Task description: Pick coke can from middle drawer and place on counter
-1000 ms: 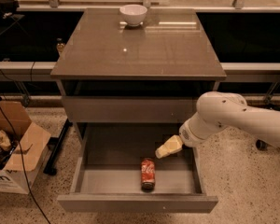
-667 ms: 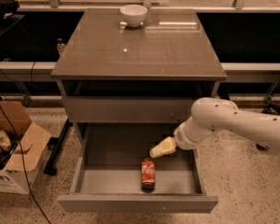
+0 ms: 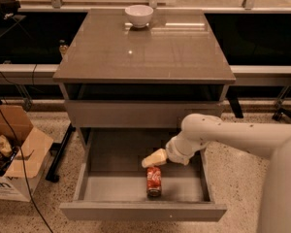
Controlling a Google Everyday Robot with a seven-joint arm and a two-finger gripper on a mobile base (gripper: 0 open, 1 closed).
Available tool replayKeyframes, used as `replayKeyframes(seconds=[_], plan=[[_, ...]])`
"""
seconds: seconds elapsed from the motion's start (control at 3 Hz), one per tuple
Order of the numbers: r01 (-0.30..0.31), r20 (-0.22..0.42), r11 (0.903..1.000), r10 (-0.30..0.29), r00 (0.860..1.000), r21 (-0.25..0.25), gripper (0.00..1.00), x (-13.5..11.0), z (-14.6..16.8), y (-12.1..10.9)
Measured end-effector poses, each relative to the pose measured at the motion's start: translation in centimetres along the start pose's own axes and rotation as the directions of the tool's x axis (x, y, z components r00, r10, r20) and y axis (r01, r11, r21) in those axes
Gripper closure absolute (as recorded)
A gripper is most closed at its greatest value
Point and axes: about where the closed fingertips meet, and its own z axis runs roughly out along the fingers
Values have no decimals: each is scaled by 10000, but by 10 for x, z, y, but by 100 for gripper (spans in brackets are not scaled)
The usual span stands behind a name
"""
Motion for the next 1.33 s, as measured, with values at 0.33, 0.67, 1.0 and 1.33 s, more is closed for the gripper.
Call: replayKeyframes(seconds=[0.33,0.67,1.0,1.33], plan=[[-1119,-189,9937,1119,9935,11,0,1,47,-4],[-2150,-515,9763,2160,9750,229,0,7,90,-13],[-2991,-887,9534,3015,9493,387,18,17,121,-23],[-3356,-981,9400,3402,9352,609,42,23,130,-26]])
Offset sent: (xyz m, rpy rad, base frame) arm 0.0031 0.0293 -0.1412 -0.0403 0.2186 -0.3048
